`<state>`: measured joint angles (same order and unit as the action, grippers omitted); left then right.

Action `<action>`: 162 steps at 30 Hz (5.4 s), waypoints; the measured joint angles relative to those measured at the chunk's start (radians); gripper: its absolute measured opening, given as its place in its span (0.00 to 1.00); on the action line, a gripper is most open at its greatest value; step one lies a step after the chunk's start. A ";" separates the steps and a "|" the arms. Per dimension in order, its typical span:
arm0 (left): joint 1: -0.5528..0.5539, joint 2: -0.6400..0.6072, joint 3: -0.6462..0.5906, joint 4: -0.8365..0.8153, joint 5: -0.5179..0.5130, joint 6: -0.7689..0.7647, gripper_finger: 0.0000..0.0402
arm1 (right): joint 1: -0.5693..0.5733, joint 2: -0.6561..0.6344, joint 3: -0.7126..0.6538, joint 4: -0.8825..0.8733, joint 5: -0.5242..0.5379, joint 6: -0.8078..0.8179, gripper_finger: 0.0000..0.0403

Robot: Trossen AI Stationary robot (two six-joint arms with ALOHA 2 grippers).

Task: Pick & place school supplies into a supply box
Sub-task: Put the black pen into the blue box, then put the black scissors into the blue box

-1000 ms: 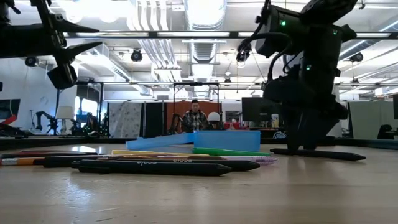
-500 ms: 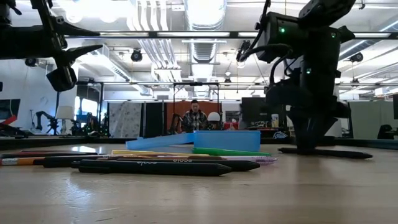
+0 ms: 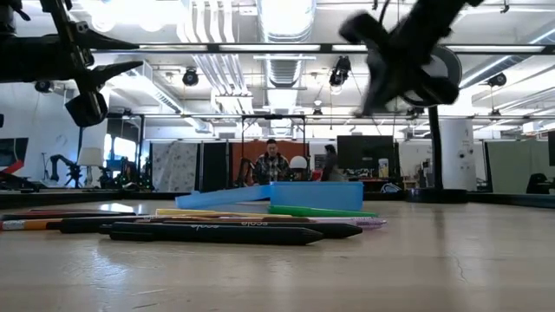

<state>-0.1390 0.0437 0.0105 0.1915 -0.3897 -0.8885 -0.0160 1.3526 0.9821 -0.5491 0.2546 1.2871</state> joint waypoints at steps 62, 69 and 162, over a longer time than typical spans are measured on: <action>-0.107 0.746 0.482 -0.753 0.214 0.083 0.34 | -0.014 0.347 0.344 -0.365 -0.012 -0.921 0.46; -0.253 0.996 0.579 -0.745 0.178 0.148 0.38 | 0.043 0.239 0.215 -0.360 0.042 -0.969 0.57; 0.275 1.748 1.304 -0.517 0.372 -0.093 0.15 | 0.058 -0.252 -0.055 -0.338 0.532 0.132 0.57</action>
<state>0.1357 1.7918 1.3143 -0.3256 -0.0172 -0.9816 0.0418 1.1002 0.9272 -0.8873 0.7866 1.4194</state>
